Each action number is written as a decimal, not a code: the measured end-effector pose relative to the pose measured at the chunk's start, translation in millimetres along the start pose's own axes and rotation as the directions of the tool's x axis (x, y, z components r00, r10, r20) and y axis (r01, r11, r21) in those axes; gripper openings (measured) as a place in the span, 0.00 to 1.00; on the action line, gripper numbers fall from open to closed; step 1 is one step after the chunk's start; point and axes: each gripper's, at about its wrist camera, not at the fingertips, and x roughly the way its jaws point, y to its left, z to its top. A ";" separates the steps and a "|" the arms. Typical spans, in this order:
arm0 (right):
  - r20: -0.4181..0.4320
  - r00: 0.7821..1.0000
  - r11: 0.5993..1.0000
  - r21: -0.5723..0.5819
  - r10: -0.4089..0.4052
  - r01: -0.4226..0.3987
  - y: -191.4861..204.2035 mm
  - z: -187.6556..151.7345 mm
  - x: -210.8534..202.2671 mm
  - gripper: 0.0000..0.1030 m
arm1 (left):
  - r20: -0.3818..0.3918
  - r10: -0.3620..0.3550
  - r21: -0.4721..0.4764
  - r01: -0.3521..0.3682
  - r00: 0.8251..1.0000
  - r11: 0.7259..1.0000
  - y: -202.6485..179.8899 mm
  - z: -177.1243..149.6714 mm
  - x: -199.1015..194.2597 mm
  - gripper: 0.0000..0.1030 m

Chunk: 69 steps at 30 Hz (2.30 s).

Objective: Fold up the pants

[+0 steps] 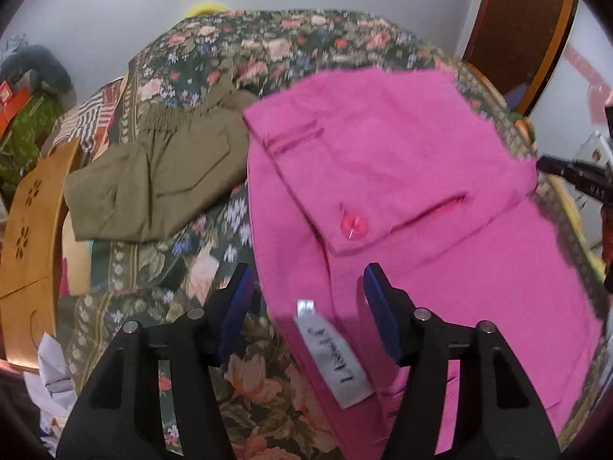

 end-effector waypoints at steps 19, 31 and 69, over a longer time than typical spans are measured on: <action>-0.056 0.998 0.999 0.032 -0.012 0.014 -7.6 -15.3 35.3 0.08 | -0.040 -0.014 -0.037 0.012 0.999 0.999 -10.8 23.0 39.7 0.31; -0.133 0.989 0.998 -0.002 -0.059 0.059 -10.1 -11.6 20.5 0.09 | -0.049 -0.010 -0.033 0.009 0.999 0.999 -5.3 21.7 27.3 0.35; 0.017 0.999 0.995 0.085 0.047 -0.048 -16.7 125.0 119.5 0.07 | 0.017 -0.107 -0.148 0.109 0.994 0.983 61.0 117.8 109.6 0.26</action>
